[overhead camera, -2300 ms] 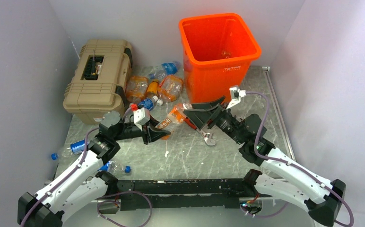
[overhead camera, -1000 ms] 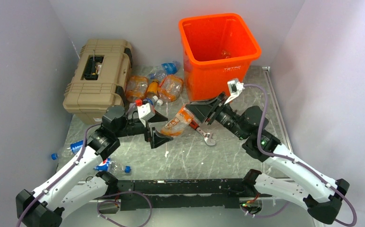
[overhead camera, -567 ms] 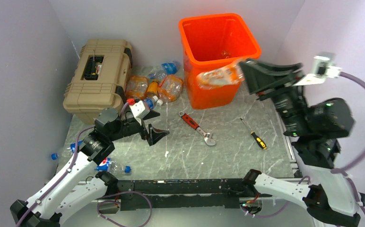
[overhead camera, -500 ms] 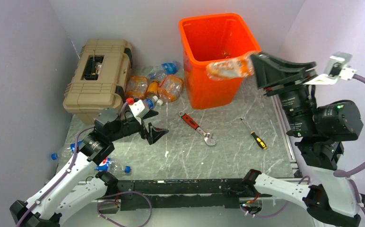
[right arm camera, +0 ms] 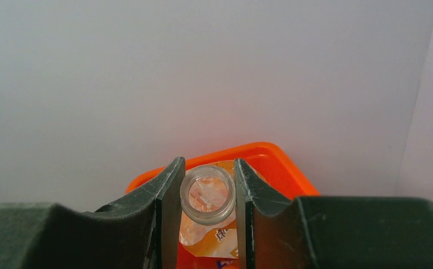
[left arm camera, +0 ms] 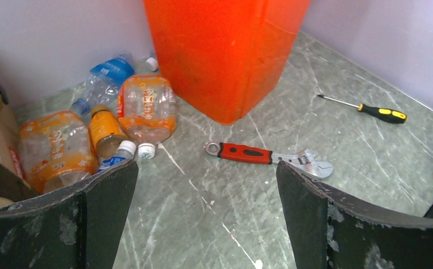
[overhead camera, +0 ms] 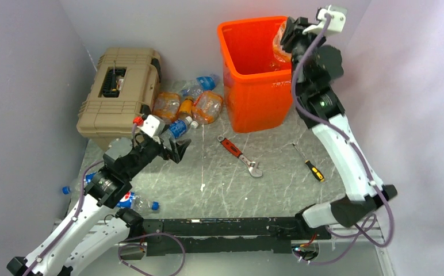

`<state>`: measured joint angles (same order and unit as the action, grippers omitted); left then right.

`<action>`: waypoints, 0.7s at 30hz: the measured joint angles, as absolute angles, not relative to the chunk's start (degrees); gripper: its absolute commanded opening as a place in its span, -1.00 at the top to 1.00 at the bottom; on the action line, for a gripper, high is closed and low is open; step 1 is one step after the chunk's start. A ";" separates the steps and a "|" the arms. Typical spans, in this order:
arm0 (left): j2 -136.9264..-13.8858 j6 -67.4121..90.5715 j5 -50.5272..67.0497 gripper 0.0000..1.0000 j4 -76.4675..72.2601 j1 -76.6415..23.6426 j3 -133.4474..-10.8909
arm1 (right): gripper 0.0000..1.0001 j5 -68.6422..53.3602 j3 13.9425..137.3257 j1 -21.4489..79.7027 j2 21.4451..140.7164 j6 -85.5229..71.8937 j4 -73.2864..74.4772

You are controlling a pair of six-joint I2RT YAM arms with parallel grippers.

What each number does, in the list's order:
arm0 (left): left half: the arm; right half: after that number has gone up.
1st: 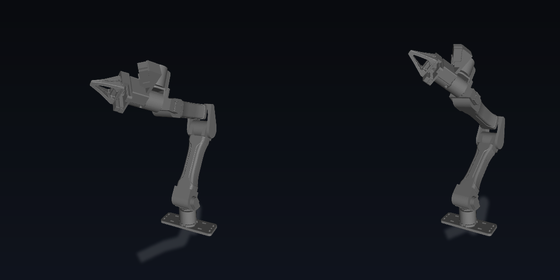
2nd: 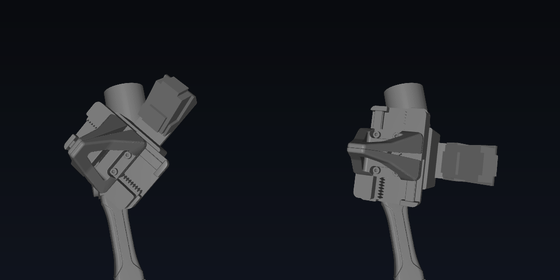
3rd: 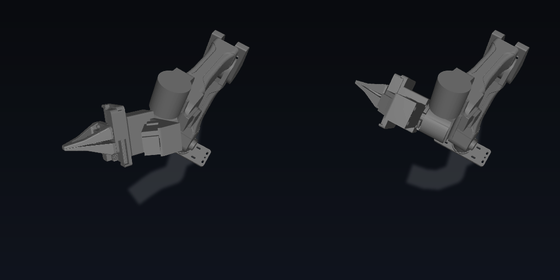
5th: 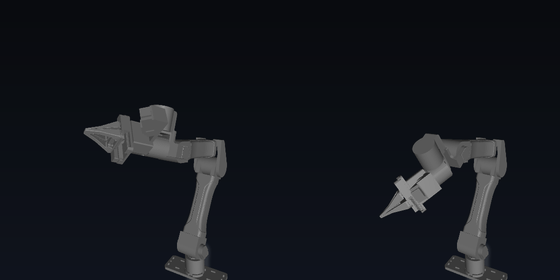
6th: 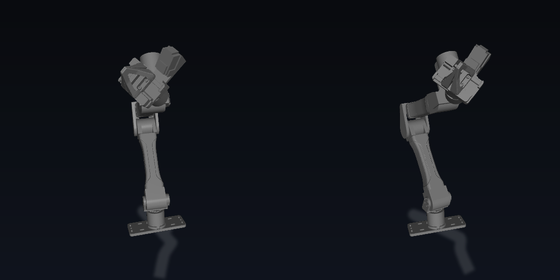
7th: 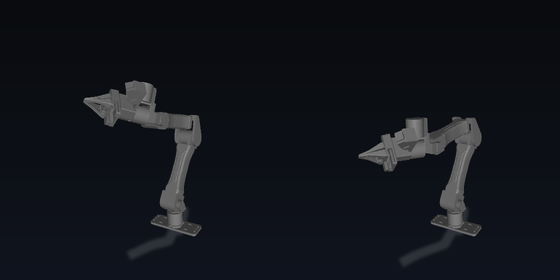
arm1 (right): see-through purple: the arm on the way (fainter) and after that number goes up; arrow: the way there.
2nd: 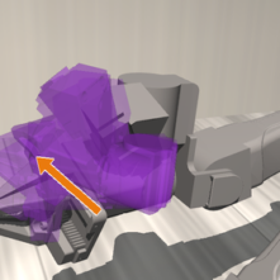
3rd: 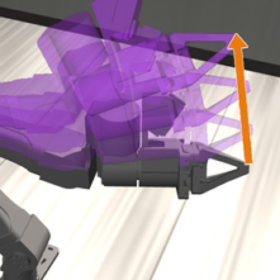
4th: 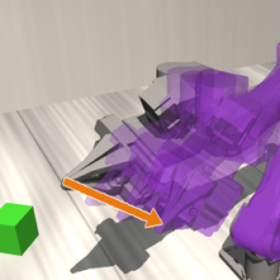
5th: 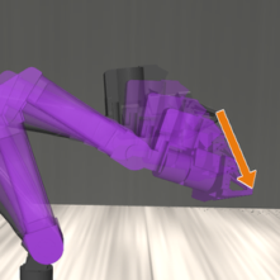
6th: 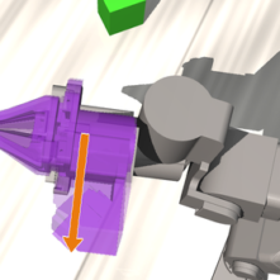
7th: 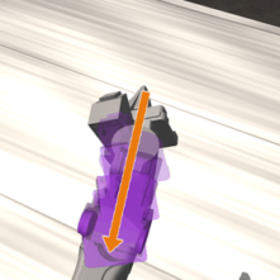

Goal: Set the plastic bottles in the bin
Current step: Place the plastic bottle in the trash bin.

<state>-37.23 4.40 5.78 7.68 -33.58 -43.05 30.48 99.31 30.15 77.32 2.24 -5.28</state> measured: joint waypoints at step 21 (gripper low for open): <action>-39.86 5.41 -1.50 -0.99 8.62 -33.58 -42.48 | 0.63 17.30 105.95 16.29 96.47 -18.65 3.77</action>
<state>-39.86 5.41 -1.50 8.62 -33.58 -42.48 17.30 105.95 16.29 96.47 -18.65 3.77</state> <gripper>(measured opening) 0.995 0.361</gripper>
